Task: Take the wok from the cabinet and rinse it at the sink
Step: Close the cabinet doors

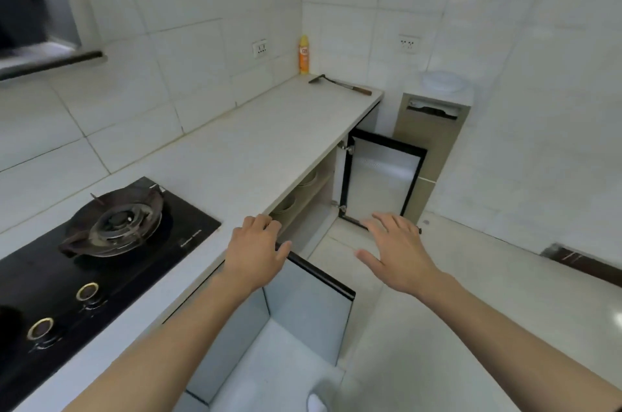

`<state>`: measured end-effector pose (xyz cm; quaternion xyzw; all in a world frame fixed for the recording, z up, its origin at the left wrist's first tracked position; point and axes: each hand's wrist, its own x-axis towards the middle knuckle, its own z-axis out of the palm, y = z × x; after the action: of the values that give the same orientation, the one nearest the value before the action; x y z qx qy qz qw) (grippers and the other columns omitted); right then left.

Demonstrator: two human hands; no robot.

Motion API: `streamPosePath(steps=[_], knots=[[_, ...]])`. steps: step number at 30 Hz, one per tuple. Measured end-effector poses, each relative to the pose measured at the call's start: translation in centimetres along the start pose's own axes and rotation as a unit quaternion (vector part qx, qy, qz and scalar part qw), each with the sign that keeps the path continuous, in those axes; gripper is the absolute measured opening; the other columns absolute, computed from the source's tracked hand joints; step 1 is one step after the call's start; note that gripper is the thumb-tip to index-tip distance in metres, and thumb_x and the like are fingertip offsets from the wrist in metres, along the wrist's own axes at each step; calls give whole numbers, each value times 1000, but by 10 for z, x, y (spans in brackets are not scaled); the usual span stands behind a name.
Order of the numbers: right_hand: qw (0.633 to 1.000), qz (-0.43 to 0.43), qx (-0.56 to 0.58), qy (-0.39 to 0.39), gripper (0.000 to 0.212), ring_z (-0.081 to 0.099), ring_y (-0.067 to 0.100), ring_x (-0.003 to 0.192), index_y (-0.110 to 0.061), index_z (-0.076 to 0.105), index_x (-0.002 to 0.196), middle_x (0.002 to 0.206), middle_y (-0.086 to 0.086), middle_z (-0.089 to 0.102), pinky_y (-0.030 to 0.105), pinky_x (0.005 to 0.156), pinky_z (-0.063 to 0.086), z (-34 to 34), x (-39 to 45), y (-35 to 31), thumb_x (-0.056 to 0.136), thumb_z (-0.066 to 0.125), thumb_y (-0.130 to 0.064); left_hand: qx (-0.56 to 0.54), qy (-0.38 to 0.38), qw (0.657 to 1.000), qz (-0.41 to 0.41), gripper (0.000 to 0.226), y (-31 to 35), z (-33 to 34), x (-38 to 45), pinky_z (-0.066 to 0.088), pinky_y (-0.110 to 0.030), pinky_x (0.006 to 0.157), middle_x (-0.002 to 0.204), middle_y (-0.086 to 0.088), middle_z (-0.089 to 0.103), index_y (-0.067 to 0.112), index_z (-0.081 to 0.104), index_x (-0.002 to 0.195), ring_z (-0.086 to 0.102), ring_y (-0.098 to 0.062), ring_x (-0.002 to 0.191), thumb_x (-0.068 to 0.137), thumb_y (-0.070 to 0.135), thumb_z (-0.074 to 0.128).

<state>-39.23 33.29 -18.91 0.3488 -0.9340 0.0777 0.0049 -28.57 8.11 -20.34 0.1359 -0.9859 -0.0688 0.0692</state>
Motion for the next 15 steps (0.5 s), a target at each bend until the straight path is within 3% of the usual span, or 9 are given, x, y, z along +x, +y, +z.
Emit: streamPosePath(steps=[10,15], knots=[[999,-27,-37,-25,58,23,22,138,-28,33,143,150,1,30,39,113,19,-14,141,95,93,39,-57,-32,3,999,-39,48,28,51,164,40,-39,98,136,-3,49,19,52,132,43,-24,123,96,49,40],[999,-40,-2,-20,60,21,21,139,-25,31,145,151,1,29,38,114,17,-11,202,131,94,39,-56,-3,-7,998,-64,46,33,63,213,41,-36,97,135,-1,50,21,53,129,45,-22,120,96,50,39]])
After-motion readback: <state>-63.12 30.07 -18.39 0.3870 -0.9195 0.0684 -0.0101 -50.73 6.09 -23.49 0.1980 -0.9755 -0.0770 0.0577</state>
